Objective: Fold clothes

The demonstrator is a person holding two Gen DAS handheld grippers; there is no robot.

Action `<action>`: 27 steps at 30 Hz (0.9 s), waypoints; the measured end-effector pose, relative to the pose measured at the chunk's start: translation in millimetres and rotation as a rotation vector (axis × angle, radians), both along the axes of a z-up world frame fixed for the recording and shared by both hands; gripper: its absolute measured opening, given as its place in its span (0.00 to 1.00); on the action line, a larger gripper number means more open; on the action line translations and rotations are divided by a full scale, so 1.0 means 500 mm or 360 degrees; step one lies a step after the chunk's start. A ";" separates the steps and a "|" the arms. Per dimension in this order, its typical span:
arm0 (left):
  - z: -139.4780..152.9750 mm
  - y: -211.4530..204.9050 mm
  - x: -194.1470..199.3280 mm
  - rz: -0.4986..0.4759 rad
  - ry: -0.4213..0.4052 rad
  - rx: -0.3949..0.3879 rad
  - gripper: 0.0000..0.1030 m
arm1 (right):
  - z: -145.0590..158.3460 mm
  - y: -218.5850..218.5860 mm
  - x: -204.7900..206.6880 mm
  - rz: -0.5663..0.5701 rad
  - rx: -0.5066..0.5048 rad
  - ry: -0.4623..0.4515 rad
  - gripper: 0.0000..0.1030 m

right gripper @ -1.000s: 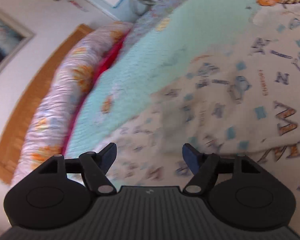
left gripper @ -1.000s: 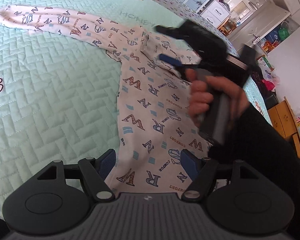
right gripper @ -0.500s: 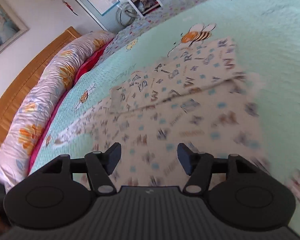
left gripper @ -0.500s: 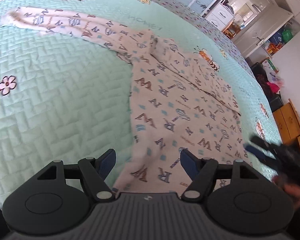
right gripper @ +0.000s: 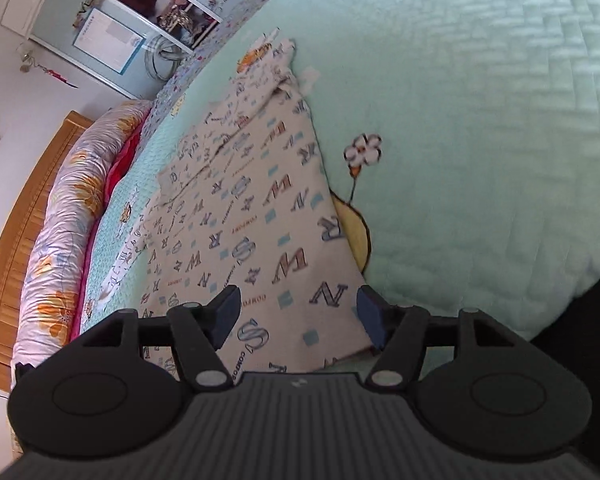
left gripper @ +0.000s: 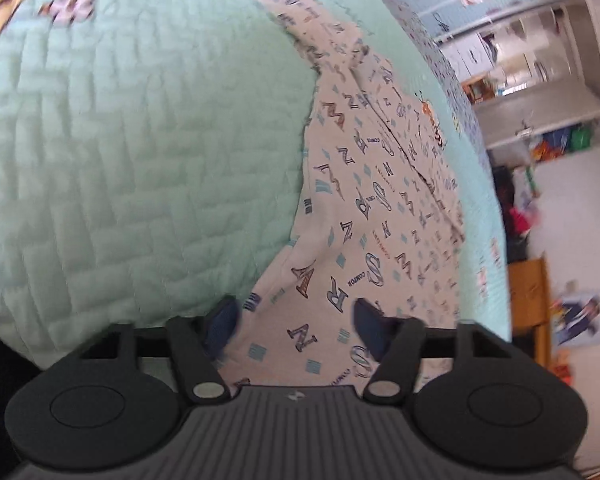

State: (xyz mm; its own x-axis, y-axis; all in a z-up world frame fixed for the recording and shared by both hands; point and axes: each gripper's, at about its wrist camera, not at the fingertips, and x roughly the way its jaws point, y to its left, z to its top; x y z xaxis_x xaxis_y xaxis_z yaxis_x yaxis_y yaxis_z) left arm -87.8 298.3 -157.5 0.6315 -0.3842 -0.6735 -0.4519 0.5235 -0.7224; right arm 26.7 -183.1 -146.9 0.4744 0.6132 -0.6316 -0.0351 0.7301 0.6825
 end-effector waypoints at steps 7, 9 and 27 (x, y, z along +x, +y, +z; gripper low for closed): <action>-0.019 -0.006 -0.036 0.0025 0.0058 -0.0138 0.09 | -0.007 -0.028 -0.009 -0.0052 -0.0002 0.0086 0.63; -0.008 -0.008 -0.041 0.0020 0.0076 -0.0087 0.05 | -0.013 -0.024 -0.007 -0.0036 0.0005 0.0115 0.62; 0.158 -0.014 -0.085 -0.0071 -0.0259 0.0353 0.36 | 0.053 -0.024 -0.035 -0.0036 -0.0378 0.0040 0.23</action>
State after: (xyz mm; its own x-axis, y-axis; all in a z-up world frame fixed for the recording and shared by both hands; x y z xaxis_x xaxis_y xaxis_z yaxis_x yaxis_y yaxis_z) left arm -130.5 291.5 -78.4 0.7240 -0.2686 -0.6354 -0.3121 0.6939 -0.6489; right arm 9.2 -195.3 -120.5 0.4685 0.4353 -0.7688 -0.0020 0.8707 0.4918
